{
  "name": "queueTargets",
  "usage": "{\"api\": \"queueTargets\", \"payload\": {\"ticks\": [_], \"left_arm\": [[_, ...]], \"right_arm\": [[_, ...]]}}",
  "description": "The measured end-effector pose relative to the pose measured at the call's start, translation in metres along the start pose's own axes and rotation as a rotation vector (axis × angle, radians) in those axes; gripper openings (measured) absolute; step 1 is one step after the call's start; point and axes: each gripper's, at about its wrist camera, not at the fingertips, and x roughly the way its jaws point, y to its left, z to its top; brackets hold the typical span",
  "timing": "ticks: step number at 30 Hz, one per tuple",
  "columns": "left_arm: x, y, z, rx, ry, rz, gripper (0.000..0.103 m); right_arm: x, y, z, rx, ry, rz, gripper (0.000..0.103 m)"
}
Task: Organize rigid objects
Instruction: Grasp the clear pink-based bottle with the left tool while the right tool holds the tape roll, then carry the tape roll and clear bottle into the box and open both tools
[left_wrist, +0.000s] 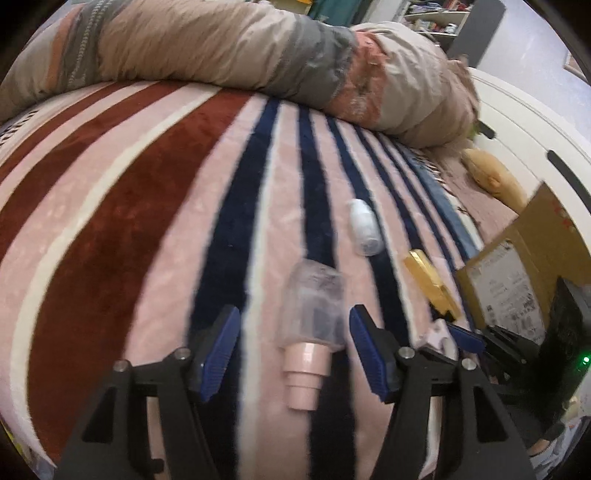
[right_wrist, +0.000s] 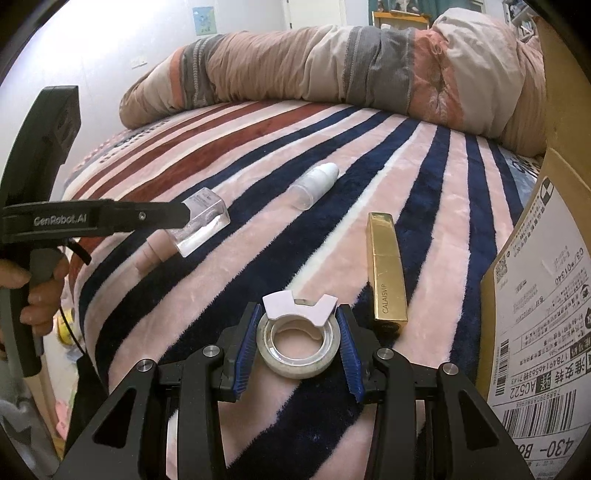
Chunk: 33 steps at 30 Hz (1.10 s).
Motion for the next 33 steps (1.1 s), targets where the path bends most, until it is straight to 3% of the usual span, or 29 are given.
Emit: {"api": "queueTargets", "payload": {"ticks": [2, 6, 8, 10, 13, 17, 25, 29, 33], "left_arm": [[0.003, -0.008, 0.0, 0.019, -0.001, -0.027, 0.059], [0.02, -0.018, 0.0, 0.036, 0.016, 0.047, 0.057], [0.023, -0.021, -0.001, 0.061, 0.009, 0.086, 0.038], [0.022, -0.021, -0.002, 0.075, 0.008, 0.131, 0.031], [0.012, -0.016, -0.003, 0.057, 0.0, 0.096, 0.03], [-0.007, -0.019, -0.007, 0.062, -0.029, 0.107, 0.03], [-0.077, -0.04, -0.006, 0.093, -0.145, 0.132, 0.03], [-0.114, -0.061, -0.003, 0.138, -0.216, 0.183, 0.03], [-0.148, -0.087, 0.002, 0.171, -0.275, 0.157, 0.03]], "right_arm": [[0.0, 0.0, 0.0, -0.001, -0.001, -0.001, 0.037], [0.001, 0.003, -0.001, -0.016, 0.001, -0.011, 0.037], [0.001, 0.006, -0.002, -0.034, 0.0, -0.023, 0.037], [-0.002, 0.008, -0.002, -0.045, 0.001, -0.024, 0.037], [-0.005, 0.013, -0.002, -0.061, 0.002, -0.009, 0.037], [-0.016, 0.025, 0.001, -0.095, -0.02, 0.024, 0.037], [-0.058, 0.051, 0.017, -0.158, -0.151, 0.064, 0.037], [-0.097, 0.06, 0.029, -0.206, -0.263, 0.078, 0.037], [-0.136, 0.051, 0.04, -0.191, -0.362, 0.059, 0.037]]}}
